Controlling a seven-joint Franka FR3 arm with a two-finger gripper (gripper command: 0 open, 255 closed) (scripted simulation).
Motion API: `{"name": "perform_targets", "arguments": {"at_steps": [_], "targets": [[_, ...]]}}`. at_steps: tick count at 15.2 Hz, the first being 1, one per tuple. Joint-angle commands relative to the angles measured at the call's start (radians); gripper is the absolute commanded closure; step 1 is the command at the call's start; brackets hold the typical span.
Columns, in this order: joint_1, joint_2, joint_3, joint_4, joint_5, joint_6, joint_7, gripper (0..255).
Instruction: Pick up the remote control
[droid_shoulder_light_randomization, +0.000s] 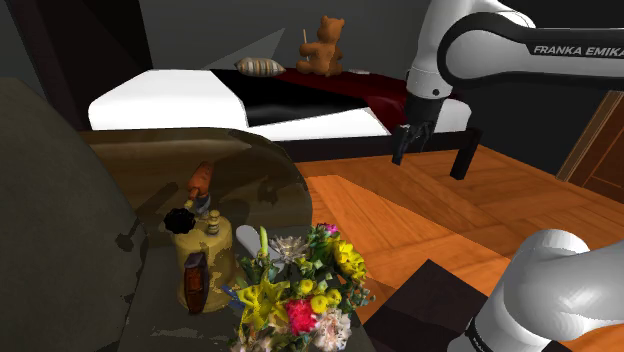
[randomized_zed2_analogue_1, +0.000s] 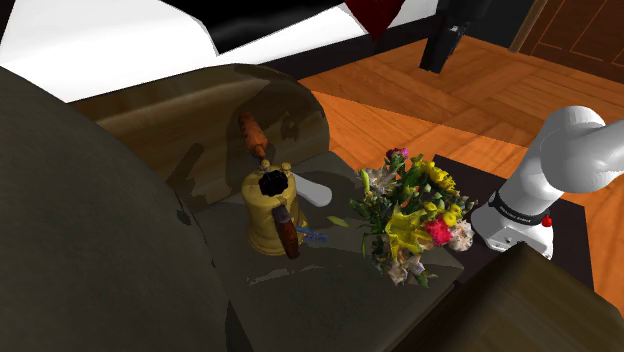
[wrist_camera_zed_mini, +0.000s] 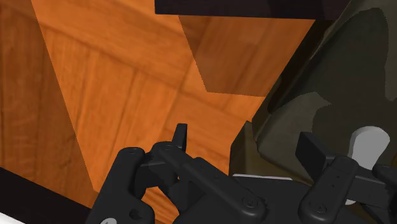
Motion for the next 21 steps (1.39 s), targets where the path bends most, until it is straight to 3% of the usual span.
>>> {"name": "perform_targets", "arguments": {"at_steps": [1, 11, 21], "targets": [[0.000, 0.000, 0.000, 0.000, 0.000, 0.000, 0.000, 0], [0.043, 0.255, 0.111, -0.010, 0.076, 0.226, 0.155, 0], [0.073, 0.586, 0.213, 0.102, 0.087, 0.414, 0.306, 0]]}}
